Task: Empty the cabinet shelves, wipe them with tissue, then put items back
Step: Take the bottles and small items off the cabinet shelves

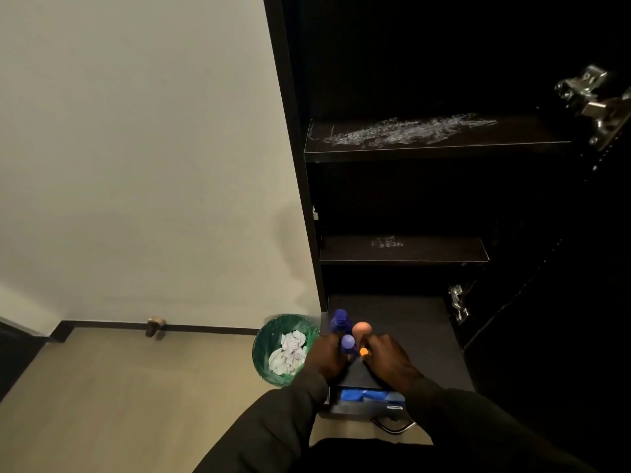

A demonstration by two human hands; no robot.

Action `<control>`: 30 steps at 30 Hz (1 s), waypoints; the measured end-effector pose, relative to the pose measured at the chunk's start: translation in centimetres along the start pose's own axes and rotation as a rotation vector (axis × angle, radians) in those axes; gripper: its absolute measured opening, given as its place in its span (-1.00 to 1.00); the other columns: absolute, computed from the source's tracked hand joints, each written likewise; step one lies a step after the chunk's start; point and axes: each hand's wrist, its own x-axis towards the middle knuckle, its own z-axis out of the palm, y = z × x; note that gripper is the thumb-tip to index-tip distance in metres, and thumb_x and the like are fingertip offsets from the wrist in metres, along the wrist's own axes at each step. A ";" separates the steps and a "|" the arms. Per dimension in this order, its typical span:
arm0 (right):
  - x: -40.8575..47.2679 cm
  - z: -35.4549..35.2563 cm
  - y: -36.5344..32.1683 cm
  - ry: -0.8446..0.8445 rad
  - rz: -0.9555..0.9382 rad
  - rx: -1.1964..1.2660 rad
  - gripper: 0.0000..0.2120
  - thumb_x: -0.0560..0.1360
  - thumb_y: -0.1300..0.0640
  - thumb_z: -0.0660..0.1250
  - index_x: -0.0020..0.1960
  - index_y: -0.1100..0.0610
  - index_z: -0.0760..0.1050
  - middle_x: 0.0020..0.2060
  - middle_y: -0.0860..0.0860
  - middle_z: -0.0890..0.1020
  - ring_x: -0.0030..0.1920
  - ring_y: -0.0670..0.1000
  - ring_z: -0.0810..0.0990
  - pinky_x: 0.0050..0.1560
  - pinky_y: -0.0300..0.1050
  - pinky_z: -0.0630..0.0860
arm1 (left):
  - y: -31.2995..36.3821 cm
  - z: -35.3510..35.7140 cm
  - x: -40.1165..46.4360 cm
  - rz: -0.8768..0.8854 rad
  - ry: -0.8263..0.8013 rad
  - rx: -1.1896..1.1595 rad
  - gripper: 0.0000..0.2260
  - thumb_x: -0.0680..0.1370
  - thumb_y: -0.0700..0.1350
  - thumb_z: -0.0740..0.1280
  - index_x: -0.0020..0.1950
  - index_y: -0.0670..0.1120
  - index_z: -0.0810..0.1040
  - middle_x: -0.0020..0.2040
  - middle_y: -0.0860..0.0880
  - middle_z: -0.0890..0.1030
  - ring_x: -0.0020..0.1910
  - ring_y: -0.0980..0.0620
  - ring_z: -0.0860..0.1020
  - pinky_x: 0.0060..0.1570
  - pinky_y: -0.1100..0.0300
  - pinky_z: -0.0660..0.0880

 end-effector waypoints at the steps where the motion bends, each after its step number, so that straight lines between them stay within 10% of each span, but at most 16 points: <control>1: 0.0 0.0 0.0 -0.001 -0.002 -0.001 -0.80 0.60 0.06 0.15 -0.01 0.08 0.53 -0.12 0.06 0.63 -0.18 0.02 0.57 -0.21 -0.18 0.42 | 0.1 -0.1 -0.1 -0.004 -0.003 0.002 -0.84 0.51 -0.01 0.35 0.06 0.00 0.58 0.02 -0.08 0.66 0.00 -0.11 0.60 -0.11 0.24 0.38; 13: 0.1 0.3 0.3 -0.021 0.015 0.079 -0.80 0.63 0.00 0.15 -0.09 0.01 0.48 -0.29 -0.07 0.51 -0.36 -0.20 0.44 -0.42 -0.40 0.25 | 0.8 -1.1 -0.6 -0.024 -0.001 0.002 -0.69 0.51 -0.10 0.32 0.26 0.04 0.50 0.08 -0.10 0.64 0.05 -0.12 0.60 0.05 0.12 0.49; 30: -1.4 -1.3 -0.5 -0.011 -0.017 0.021 -0.86 0.56 0.11 0.26 0.10 0.06 0.51 -0.10 0.00 0.60 -0.16 -0.06 0.54 -0.17 -0.26 0.39 | 1.1 -2.2 -0.6 -0.066 -0.061 0.069 -0.66 0.55 -0.12 0.36 0.32 -0.08 0.48 0.21 -0.13 0.59 0.15 -0.13 0.55 0.07 0.33 0.42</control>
